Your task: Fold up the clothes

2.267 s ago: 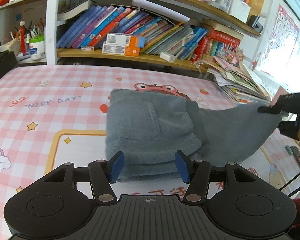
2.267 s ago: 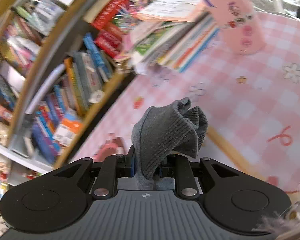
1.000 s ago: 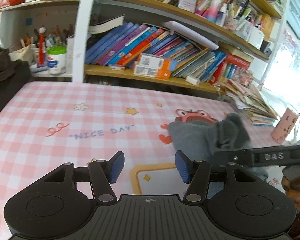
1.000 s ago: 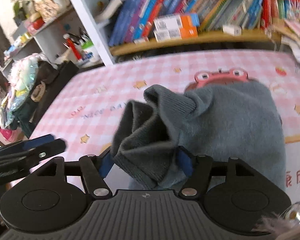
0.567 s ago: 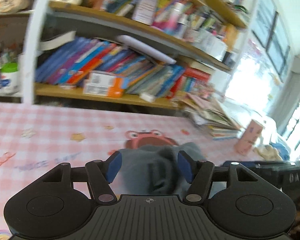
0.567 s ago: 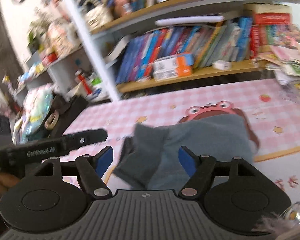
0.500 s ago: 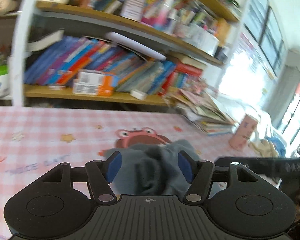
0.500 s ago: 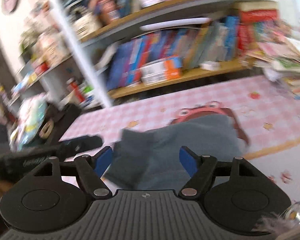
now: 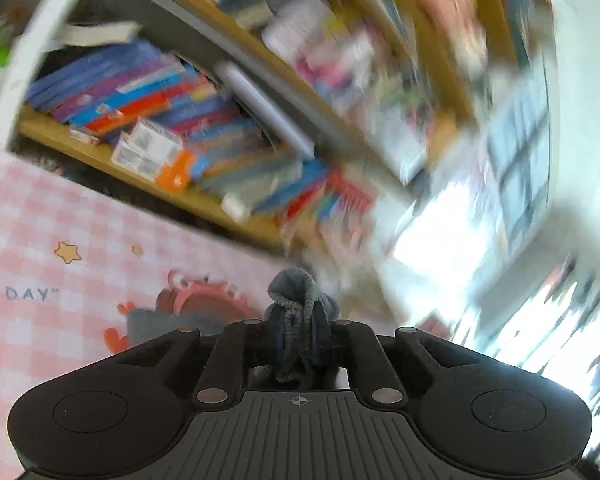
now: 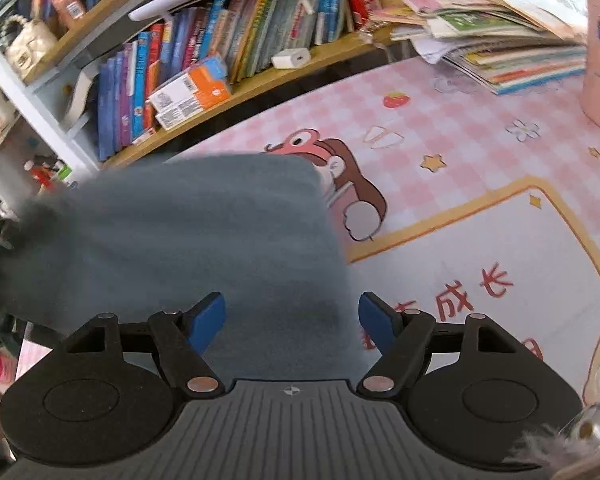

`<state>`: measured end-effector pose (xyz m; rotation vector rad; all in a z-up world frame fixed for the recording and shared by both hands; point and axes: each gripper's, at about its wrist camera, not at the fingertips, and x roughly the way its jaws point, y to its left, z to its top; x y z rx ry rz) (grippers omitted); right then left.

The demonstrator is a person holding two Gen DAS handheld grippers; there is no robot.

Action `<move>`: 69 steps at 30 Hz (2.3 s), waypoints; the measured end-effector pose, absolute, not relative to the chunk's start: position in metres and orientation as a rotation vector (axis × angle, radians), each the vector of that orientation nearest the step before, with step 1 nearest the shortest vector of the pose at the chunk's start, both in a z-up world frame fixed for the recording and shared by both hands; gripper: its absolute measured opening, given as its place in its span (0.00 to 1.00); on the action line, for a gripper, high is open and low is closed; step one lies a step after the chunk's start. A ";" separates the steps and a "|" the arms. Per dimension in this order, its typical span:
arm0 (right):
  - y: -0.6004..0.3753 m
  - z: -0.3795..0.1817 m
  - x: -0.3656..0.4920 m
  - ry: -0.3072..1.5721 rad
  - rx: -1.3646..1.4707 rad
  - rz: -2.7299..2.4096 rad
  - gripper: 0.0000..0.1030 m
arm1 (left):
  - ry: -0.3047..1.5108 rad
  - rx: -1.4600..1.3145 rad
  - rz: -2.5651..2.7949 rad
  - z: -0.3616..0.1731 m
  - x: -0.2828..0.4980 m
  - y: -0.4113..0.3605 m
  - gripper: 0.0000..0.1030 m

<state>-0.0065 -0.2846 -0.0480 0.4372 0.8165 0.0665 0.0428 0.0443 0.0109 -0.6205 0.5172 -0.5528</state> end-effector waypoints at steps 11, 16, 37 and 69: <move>-0.280 -0.060 0.012 0.893 0.399 0.120 0.70 | 0.748 -0.807 -0.218 -0.067 0.047 0.097 0.55; -0.283 -0.058 0.015 0.879 0.411 0.131 0.70 | 0.764 -0.868 -0.227 -0.067 0.037 0.098 0.65; -0.296 -0.059 0.028 0.882 0.448 0.156 0.69 | 0.760 -0.868 -0.183 -0.066 0.014 0.102 0.73; -0.284 -0.074 0.046 0.970 0.486 0.262 0.51 | 0.947 -0.737 -0.353 -0.074 0.059 0.045 0.64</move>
